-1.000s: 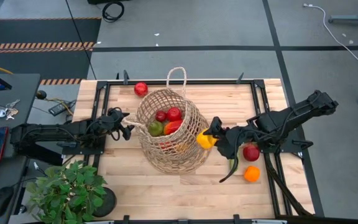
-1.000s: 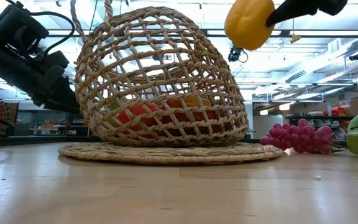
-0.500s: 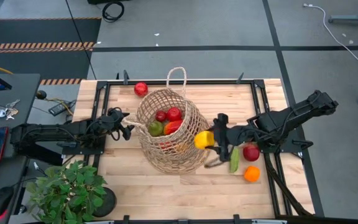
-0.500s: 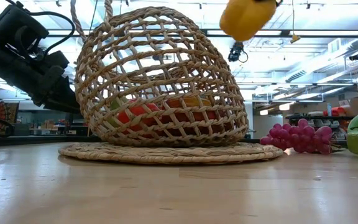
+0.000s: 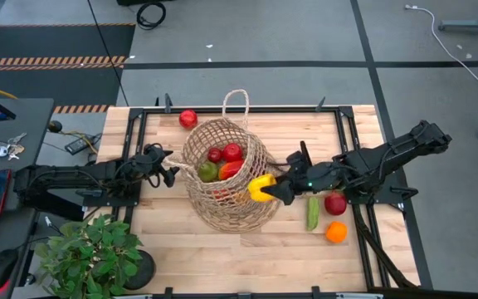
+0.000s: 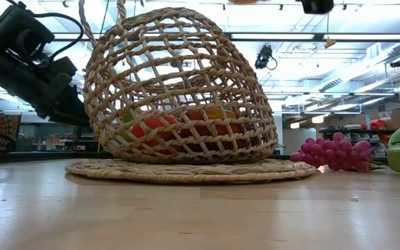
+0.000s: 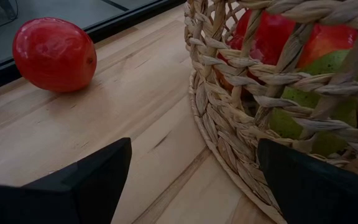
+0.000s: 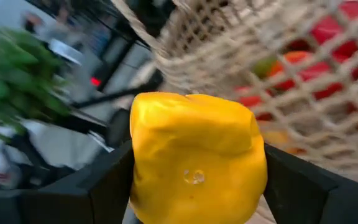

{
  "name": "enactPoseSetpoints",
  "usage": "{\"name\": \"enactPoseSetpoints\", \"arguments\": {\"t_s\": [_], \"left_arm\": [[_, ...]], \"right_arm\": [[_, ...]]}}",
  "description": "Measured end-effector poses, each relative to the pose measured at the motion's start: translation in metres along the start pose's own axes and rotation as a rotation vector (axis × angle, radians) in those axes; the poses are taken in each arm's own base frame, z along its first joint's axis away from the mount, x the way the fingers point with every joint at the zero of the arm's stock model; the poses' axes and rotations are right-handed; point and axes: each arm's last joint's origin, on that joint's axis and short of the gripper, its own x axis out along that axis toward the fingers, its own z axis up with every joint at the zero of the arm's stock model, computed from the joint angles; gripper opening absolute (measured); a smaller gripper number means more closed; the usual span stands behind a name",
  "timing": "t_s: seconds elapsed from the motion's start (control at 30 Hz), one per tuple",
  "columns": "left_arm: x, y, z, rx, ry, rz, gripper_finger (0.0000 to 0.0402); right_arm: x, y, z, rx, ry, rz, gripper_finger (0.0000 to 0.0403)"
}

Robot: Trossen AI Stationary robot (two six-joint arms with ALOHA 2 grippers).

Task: Build produce basket
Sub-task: Put the yellow bell pepper into the basket

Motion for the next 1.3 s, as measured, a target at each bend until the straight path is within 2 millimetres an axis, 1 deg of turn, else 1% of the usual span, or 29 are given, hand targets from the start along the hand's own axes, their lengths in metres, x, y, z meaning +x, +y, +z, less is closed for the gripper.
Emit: {"name": "enactPoseSetpoints", "arguments": {"t_s": [0.2,0.4,0.5,0.77,0.87,1.0,1.17,1.23,1.3], "left_arm": [[0.000,0.000,0.000,0.000,0.000,0.000,0.0357],[0.000,0.000,0.000,0.001,0.000,0.000,0.0357],[0.000,0.000,0.000,0.000,0.000,0.000,0.0357],[0.000,0.000,0.000,0.000,0.000,0.000,0.0357],[0.000,0.000,0.000,0.000,0.000,0.000,0.0357],[0.000,0.000,0.000,0.000,0.000,0.000,0.0357],[0.000,0.000,0.000,0.000,0.000,0.000,0.0357],[0.000,0.000,0.000,0.000,0.000,0.000,0.0357],[0.000,0.000,0.000,0.000,0.000,0.000,0.0357]], "right_arm": [[-0.002,0.019,0.011,0.089,-0.096,0.197,0.0310],[-0.007,0.033,0.022,0.099,-0.186,0.346,0.0310],[-0.008,0.035,0.025,0.144,-0.169,0.395,0.0310],[-0.004,0.031,0.033,0.275,-0.108,0.422,0.0310],[-0.003,0.030,0.036,0.378,-0.016,0.459,0.0310],[-0.001,0.027,0.040,0.566,0.106,0.485,0.0310],[0.002,0.022,0.049,0.880,0.125,0.465,0.0310],[0.003,0.020,0.054,0.952,0.118,0.464,0.0310],[0.004,0.017,0.058,0.979,0.103,0.463,0.0310]]}}
